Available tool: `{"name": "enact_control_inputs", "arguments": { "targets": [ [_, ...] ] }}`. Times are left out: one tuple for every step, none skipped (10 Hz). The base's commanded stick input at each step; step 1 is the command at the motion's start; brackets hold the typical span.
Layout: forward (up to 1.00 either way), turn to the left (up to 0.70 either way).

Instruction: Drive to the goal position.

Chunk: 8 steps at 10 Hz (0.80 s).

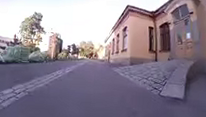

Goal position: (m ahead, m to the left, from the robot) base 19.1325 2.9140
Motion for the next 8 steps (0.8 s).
{"name": "enact_control_inputs", "arguments": {
  "targets": [
    [0.50,0.00],
    [0.50,0.00],
    [0.50,0.00],
    [0.50,0.00],
    [0.50,0.00],
    [0.50,0.00],
    [0.50,0.00],
    [0.50,0.00]
  ]
}}
